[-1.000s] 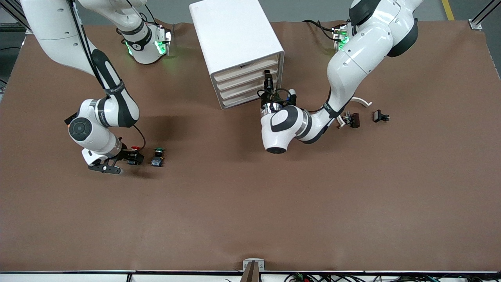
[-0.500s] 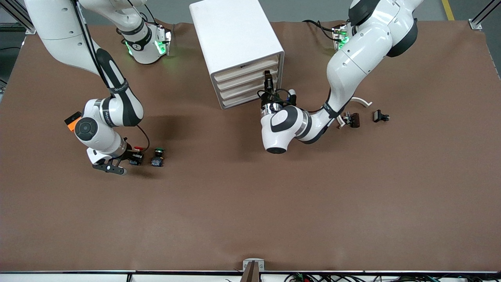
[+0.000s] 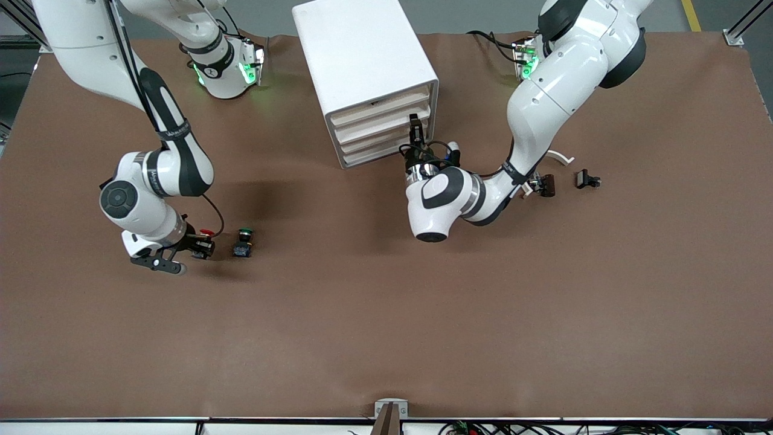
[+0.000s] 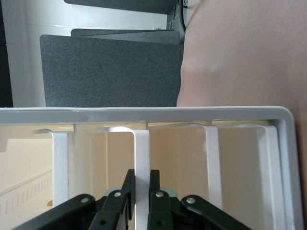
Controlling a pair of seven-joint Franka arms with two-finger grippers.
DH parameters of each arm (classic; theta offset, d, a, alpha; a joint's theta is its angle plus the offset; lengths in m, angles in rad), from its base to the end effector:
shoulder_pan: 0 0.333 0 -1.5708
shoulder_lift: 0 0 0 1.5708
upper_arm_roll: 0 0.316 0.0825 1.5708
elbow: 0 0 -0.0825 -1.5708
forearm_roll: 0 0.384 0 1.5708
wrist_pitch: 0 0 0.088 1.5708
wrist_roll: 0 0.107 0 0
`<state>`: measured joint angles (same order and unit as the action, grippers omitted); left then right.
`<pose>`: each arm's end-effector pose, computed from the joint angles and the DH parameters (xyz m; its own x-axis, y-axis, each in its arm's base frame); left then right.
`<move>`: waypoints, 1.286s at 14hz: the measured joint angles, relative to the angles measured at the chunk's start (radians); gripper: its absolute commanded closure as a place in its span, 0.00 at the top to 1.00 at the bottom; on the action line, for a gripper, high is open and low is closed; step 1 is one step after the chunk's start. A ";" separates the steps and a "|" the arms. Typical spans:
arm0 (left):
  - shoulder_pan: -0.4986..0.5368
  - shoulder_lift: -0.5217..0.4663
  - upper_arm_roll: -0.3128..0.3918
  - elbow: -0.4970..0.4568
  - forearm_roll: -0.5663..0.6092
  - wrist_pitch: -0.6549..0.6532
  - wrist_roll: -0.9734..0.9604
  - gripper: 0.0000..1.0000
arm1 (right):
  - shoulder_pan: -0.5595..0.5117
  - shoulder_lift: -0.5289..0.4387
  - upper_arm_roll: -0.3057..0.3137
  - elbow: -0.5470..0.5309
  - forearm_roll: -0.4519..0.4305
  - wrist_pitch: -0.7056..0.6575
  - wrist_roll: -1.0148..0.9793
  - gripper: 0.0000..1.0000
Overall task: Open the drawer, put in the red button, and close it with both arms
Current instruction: 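Pull the top drawer open with the left gripper while the right gripper lifts the button, then carry the red button over the open drawer with the right gripper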
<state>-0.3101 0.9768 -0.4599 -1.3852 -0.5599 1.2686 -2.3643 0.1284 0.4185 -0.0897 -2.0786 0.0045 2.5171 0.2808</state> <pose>0.4343 -0.4438 0.1823 -0.1047 0.9939 0.0339 0.1784 0.0523 -0.9826 0.5903 0.0235 0.2265 0.9716 -0.2349 0.0301 -0.2357 -0.9715 0.0264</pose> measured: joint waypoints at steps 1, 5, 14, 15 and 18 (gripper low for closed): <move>0.001 0.000 0.012 0.010 0.000 -0.003 0.000 0.07 | 0.000 -0.020 0.000 0.009 0.001 -0.033 0.001 0.00; 0.018 -0.002 0.044 0.038 0.000 -0.021 0.000 0.07 | 0.002 -0.081 0.002 0.100 0.105 -0.250 0.010 0.00; 0.030 -0.021 0.114 0.094 0.000 -0.023 -0.001 0.07 | 0.225 -0.166 0.014 0.292 0.134 -0.545 0.548 0.00; 0.030 -0.024 0.125 0.101 0.000 -0.023 -0.001 0.08 | 0.269 -0.171 0.015 0.295 0.134 -0.545 0.621 0.00; 0.030 -0.033 0.165 0.131 0.000 -0.023 -0.001 0.08 | 0.399 -0.175 0.016 0.313 0.135 -0.543 0.827 0.00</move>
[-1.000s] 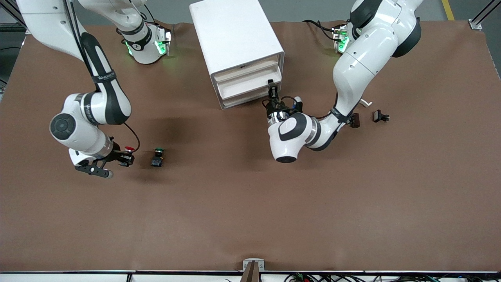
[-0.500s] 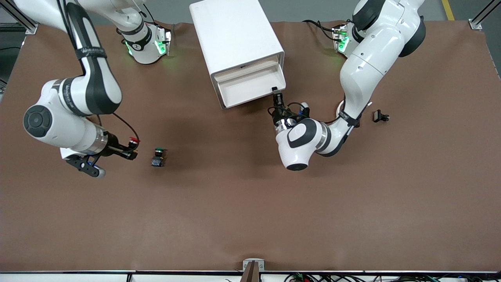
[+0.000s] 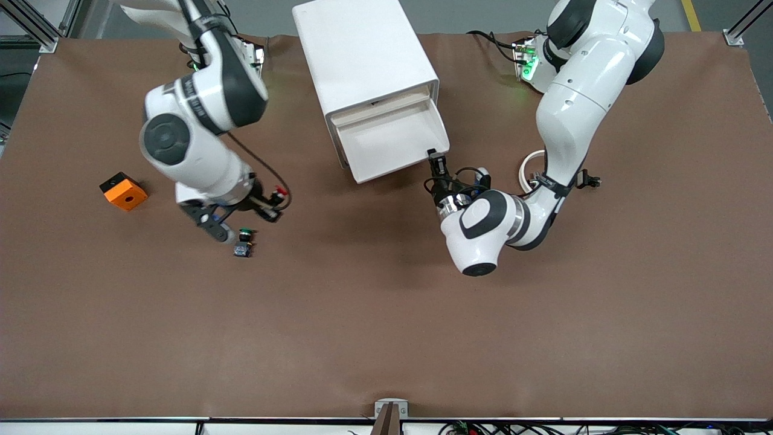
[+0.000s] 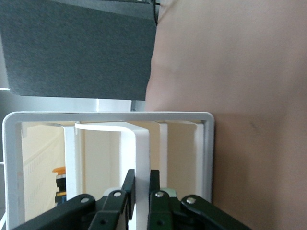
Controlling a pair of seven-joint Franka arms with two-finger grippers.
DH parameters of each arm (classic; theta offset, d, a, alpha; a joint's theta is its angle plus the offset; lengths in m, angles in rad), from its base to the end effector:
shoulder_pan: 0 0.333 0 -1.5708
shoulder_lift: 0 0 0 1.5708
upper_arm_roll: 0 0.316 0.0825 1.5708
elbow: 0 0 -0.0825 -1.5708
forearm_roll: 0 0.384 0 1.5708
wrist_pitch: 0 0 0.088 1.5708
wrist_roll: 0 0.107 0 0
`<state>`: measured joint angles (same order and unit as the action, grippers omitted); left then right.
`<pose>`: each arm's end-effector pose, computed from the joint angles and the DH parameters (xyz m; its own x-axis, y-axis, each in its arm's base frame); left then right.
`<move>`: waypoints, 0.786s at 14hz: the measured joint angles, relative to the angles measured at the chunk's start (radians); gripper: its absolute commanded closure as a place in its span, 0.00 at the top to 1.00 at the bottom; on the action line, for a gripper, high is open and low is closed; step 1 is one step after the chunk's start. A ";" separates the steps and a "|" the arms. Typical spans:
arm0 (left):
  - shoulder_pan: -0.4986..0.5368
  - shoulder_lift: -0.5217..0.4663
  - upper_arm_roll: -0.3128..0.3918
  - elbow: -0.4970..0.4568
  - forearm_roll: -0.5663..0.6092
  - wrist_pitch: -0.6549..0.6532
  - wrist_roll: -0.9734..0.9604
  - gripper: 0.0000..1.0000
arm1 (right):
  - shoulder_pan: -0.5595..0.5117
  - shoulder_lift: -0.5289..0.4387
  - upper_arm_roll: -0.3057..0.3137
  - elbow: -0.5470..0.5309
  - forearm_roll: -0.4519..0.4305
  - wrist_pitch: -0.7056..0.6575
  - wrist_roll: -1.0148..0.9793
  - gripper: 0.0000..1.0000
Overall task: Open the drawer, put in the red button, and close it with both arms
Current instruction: 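Carry the red button over the open drawer with the right gripper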
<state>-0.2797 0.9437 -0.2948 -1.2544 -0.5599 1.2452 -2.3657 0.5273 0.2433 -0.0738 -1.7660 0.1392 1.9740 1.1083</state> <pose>0.5322 -0.3733 0.2091 -0.2597 0.9636 0.0638 0.3189 0.1479 -0.9362 0.5551 0.2837 0.4222 0.7541 -0.6469 -0.1133 -0.6523 -0.7578 -0.0150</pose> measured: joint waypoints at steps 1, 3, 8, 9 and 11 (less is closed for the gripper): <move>0.001 -0.002 0.013 0.010 0.000 0.000 0.000 0.08 | 0.039 0.000 0.000 0.004 0.000 0.004 0.063 0.00; 0.001 -0.012 0.036 0.021 0.000 0.000 0.000 0.08 | 0.102 0.000 0.000 0.007 0.000 0.017 0.165 0.00; 0.000 -0.025 0.047 0.023 0.000 -0.003 0.000 0.11 | 0.221 0.000 -0.001 0.009 0.000 0.034 0.307 0.00; 0.000 -0.025 0.049 0.024 0.000 -0.003 0.000 0.13 | 0.250 0.000 -0.001 0.009 0.000 0.048 0.332 0.00; 0.001 -0.026 0.052 0.027 0.000 -0.004 0.000 0.31 | 0.312 0.001 -0.001 0.009 0.000 0.072 0.360 0.00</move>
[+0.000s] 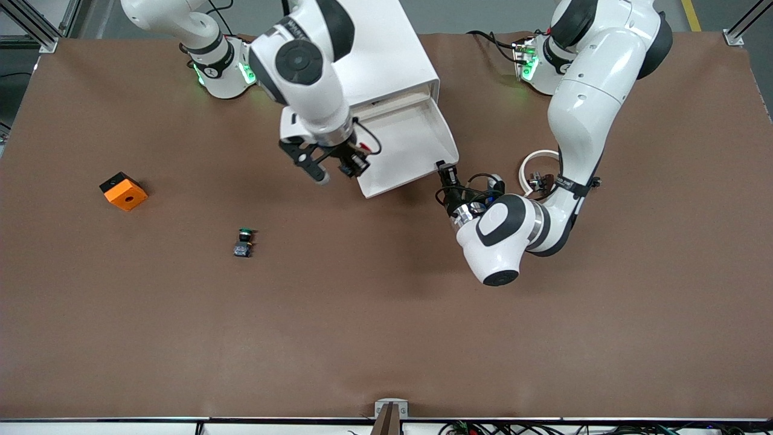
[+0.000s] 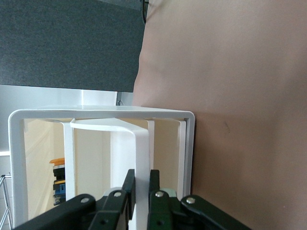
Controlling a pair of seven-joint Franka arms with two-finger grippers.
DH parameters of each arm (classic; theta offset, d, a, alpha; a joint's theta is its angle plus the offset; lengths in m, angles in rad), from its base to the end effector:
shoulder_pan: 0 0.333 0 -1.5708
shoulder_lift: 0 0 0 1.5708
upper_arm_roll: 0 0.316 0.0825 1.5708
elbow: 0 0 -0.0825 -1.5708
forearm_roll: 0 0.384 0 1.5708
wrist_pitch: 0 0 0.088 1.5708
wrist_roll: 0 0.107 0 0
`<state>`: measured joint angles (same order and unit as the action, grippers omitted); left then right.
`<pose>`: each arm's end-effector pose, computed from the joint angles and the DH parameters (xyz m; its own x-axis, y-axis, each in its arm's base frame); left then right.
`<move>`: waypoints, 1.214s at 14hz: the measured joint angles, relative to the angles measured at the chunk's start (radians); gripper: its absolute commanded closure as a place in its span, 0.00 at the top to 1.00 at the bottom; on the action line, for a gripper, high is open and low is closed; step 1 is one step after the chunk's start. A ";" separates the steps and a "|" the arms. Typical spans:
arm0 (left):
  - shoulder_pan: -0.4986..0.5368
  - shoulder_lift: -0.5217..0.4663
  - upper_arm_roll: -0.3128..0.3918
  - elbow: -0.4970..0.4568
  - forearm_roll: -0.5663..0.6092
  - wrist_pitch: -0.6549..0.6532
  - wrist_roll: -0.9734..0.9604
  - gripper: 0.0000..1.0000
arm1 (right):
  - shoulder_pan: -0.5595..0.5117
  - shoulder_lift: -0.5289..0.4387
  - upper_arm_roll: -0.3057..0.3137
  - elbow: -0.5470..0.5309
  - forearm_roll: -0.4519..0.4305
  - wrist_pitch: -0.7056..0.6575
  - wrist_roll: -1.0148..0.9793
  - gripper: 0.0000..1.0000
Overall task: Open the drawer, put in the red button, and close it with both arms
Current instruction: 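Carry the red button over the open drawer with the right gripper, then release the red button into the drawer and withdraw both grippers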
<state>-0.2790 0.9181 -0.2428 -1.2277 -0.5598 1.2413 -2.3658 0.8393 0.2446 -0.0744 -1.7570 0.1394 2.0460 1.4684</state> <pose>0.5545 -0.3532 0.2259 -0.2970 0.9524 0.0693 0.3655 0.1805 -0.9131 0.4490 0.4459 0.4320 0.7215 -0.6846 -0.1036 -0.6913 -0.7206 -0.0530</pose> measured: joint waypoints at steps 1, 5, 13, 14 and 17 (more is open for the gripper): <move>0.001 0.000 0.003 0.002 0.005 -0.001 0.000 0.41 | 0.029 0.003 0.000 0.000 0.000 0.010 0.014 0.00; 0.004 -0.001 0.010 0.008 0.007 -0.013 0.000 1.00 | 0.102 0.042 -0.001 0.000 0.000 0.077 0.049 0.00; 0.004 -0.024 0.008 0.020 0.047 -0.017 0.094 1.00 | 0.155 0.138 -0.002 0.002 -0.018 0.161 0.144 0.00; 0.005 -0.043 0.008 0.022 0.068 -0.017 0.151 1.00 | 0.160 0.145 -0.002 0.004 -0.019 0.161 0.154 0.00; 0.008 -0.130 0.009 0.026 0.144 -0.018 0.373 1.00 | 0.165 0.175 -0.003 0.024 -0.022 0.162 0.186 0.00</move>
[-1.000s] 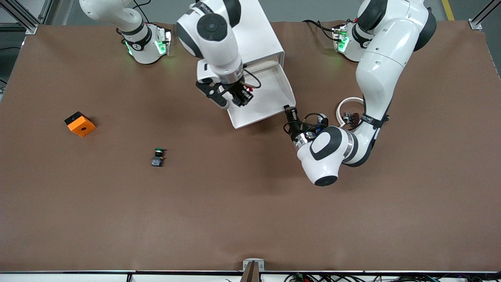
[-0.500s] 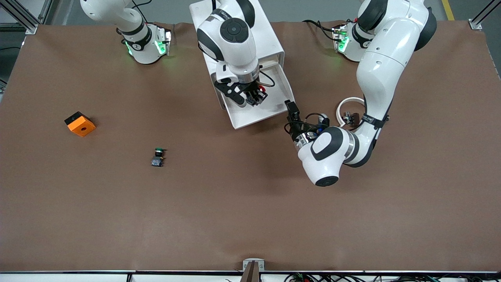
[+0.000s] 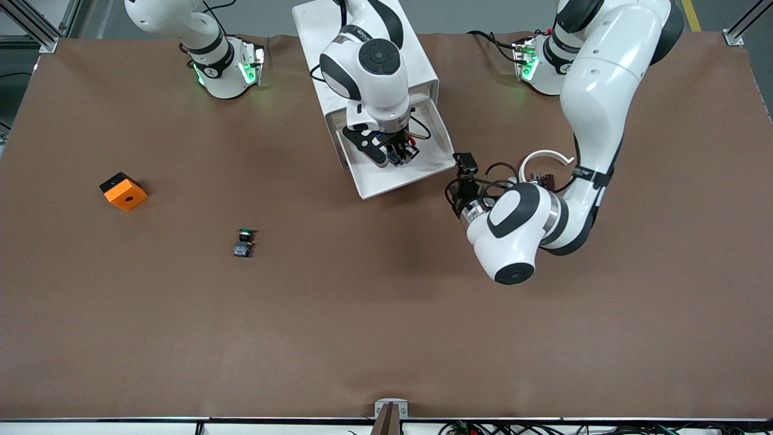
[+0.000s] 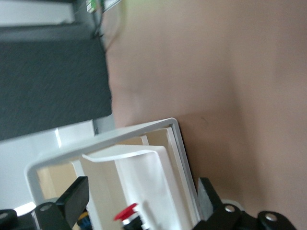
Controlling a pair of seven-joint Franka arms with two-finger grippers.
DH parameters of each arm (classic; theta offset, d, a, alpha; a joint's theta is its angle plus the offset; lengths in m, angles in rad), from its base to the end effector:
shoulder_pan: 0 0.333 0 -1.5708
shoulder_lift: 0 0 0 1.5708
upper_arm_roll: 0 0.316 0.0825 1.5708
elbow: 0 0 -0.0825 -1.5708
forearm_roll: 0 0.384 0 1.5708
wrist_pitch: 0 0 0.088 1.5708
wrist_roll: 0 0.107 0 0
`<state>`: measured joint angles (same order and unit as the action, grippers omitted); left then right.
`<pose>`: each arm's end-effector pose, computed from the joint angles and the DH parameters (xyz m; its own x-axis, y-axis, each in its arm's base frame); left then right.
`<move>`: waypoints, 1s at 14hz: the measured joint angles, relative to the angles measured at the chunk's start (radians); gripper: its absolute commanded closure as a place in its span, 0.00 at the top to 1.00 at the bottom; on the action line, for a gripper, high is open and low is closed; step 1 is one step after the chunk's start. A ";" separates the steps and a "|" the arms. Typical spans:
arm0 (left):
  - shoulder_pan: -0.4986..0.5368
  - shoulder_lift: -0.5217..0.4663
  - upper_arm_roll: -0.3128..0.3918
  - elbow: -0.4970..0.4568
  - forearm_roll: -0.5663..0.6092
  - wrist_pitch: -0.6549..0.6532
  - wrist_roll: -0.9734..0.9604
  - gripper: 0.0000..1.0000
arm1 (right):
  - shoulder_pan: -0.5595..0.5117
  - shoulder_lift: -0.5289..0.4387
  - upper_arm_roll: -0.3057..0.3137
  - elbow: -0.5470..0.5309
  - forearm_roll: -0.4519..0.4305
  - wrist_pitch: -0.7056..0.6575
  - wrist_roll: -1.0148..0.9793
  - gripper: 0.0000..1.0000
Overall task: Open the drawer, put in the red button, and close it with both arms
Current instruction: 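Release the red button into the drawer and withdraw both grippers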
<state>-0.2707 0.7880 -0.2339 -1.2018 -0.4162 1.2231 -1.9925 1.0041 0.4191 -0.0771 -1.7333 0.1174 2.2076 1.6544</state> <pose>0.5741 -0.3322 0.3068 -0.0394 0.9757 -0.2155 0.6051 -0.1483 -0.7822 0.3916 0.5363 0.3449 0.7054 -0.7052 -0.0711 -0.7086 -0.7039 -0.0492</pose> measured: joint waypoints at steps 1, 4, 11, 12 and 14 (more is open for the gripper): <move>0.003 -0.035 0.001 0.001 0.022 -0.001 0.071 1.00 | 0.000 0.008 0.000 0.007 0.000 0.000 0.005 0.00; 0.023 -0.150 0.005 0.000 0.129 -0.013 0.289 1.00 | 0.001 0.016 0.000 0.017 -0.001 0.000 0.007 1.00; 0.156 -0.278 0.015 -0.009 0.310 -0.081 0.857 1.00 | -0.010 0.016 -0.018 0.074 -0.045 -0.012 -0.012 1.00; 0.192 -0.298 0.016 -0.010 0.331 -0.098 0.951 1.00 | -0.023 0.016 -0.022 0.091 -0.046 -0.040 -0.046 1.00; 0.261 -0.336 0.016 -0.017 0.385 -0.120 1.168 1.00 | -0.066 0.016 -0.029 0.133 -0.046 -0.126 -0.142 1.00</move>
<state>-0.0093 0.4518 -0.2175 -1.2188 -0.0313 1.1034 -0.8243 0.9384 0.4346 -0.1058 -1.6004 0.0718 2.0813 1.5121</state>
